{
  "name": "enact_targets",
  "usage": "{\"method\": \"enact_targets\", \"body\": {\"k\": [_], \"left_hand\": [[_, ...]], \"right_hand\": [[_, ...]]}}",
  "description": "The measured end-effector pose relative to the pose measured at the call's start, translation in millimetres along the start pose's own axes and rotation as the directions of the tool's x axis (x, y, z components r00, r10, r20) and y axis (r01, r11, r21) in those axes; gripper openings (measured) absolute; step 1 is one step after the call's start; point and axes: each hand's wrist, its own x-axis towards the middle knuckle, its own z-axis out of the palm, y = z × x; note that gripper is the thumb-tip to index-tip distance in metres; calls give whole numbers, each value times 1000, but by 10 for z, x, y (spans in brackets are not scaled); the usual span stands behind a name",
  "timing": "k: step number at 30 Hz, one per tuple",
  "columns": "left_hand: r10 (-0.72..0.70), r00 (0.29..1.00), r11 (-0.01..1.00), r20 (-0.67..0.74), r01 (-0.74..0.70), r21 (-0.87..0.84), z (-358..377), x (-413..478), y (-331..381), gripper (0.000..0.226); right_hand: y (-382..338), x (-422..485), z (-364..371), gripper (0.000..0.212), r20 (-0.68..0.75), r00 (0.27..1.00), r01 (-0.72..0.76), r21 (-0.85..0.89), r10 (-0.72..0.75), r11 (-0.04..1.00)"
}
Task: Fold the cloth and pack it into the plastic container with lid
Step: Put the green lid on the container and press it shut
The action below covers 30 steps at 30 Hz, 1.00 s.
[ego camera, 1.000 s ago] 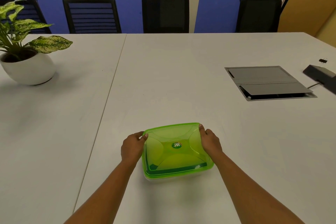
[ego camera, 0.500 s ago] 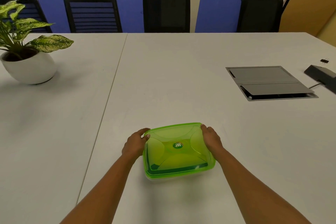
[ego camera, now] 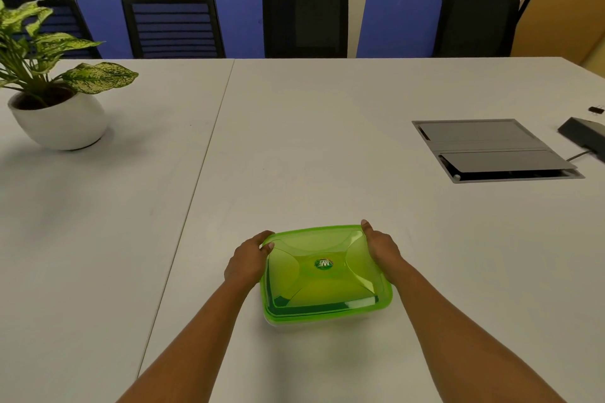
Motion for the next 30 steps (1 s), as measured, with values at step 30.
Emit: {"method": "enact_targets", "body": {"k": [30], "left_hand": [[-65,974,997,-216,55,-51,61,73,60,46]], "right_hand": [[434,-506,100,54,-170,985,63,148,-38,987]]}}
